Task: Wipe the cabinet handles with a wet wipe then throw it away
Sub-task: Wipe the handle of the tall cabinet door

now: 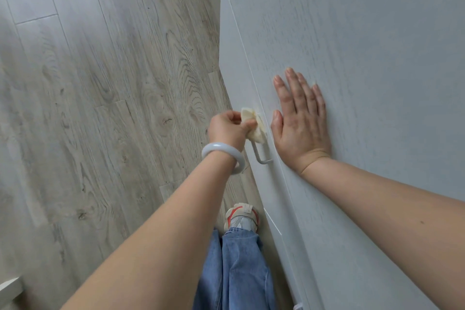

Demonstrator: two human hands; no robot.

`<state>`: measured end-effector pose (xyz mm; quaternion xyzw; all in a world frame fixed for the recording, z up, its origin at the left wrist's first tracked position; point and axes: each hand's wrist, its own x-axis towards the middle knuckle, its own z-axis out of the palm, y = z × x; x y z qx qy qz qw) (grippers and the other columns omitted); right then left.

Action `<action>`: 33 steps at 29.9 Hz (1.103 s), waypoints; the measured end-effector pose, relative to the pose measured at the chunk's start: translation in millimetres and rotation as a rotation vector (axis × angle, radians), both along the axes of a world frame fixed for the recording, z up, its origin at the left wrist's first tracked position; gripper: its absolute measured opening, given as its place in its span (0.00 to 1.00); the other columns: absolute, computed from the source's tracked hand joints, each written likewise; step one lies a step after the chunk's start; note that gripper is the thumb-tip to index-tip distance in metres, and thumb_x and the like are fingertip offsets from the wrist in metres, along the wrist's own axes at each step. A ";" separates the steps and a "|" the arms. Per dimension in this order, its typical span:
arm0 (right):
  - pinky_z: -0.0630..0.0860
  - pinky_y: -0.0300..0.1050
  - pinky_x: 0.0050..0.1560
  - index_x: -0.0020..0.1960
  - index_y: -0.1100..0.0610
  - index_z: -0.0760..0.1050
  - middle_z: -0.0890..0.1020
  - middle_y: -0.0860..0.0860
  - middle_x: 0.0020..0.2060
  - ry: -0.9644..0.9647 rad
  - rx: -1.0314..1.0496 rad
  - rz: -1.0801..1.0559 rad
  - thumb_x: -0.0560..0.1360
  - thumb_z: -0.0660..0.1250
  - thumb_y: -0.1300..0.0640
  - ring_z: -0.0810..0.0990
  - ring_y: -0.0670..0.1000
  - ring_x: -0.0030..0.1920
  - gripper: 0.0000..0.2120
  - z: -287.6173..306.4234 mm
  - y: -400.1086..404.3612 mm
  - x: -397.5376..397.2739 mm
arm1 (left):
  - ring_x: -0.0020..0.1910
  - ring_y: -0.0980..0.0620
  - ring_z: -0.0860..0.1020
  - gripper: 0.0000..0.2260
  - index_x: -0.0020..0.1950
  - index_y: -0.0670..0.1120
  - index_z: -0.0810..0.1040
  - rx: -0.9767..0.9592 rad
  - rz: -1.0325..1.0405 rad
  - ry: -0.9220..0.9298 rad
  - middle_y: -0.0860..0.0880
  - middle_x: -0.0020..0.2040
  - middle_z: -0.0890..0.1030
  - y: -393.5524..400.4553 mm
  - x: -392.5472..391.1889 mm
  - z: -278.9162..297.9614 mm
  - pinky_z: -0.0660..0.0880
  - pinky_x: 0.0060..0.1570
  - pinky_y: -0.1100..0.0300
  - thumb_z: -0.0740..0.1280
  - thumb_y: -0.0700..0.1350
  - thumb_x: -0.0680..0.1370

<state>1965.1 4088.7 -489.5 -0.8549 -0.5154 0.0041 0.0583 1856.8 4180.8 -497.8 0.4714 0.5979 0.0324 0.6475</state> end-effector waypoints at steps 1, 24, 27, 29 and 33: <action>0.53 0.57 0.75 0.77 0.56 0.59 0.59 0.55 0.76 0.001 -0.001 0.002 0.77 0.53 0.54 0.57 0.54 0.76 0.28 -0.2 0.2 0.1 | 0.43 0.49 0.83 0.05 0.43 0.48 0.80 0.048 -0.037 0.017 0.47 0.43 0.84 5.7 3.3 0.3 0.80 0.52 0.50 0.74 0.41 0.71; 0.52 0.56 0.75 0.77 0.55 0.58 0.59 0.54 0.76 -0.011 -0.010 -0.013 0.76 0.53 0.54 0.57 0.53 0.76 0.28 -1.0 0.7 -0.3 | 0.40 0.48 0.83 0.04 0.39 0.47 0.83 -0.283 0.273 -0.081 0.45 0.40 0.85 -56.2 -19.9 -4.4 0.79 0.55 0.46 0.71 0.43 0.74; 0.52 0.56 0.75 0.76 0.55 0.59 0.59 0.54 0.76 -0.015 -0.004 -0.016 0.76 0.53 0.54 0.57 0.53 0.76 0.28 -0.6 1.6 -0.1 | 0.40 0.49 0.83 0.04 0.40 0.46 0.83 -0.312 0.211 -0.098 0.45 0.40 0.85 -66.5 -27.2 -2.4 0.79 0.56 0.46 0.71 0.41 0.75; 0.52 0.55 0.75 0.77 0.55 0.59 0.59 0.54 0.76 -0.017 -0.005 -0.013 0.76 0.53 0.54 0.57 0.53 0.76 0.28 -0.7 1.6 0.4 | 0.42 0.47 0.83 0.04 0.39 0.46 0.83 -0.247 0.185 -0.099 0.44 0.41 0.85 -50.8 -19.9 -3.8 0.79 0.55 0.46 0.71 0.41 0.74; 0.52 0.56 0.75 0.76 0.56 0.59 0.60 0.55 0.76 -0.017 0.000 -0.011 0.77 0.53 0.54 0.58 0.53 0.76 0.28 -1.2 0.9 0.3 | 0.43 0.49 0.84 0.03 0.41 0.48 0.83 -0.049 0.148 -0.017 0.48 0.41 0.85 -9.1 3.5 -4.9 0.80 0.53 0.53 0.71 0.43 0.74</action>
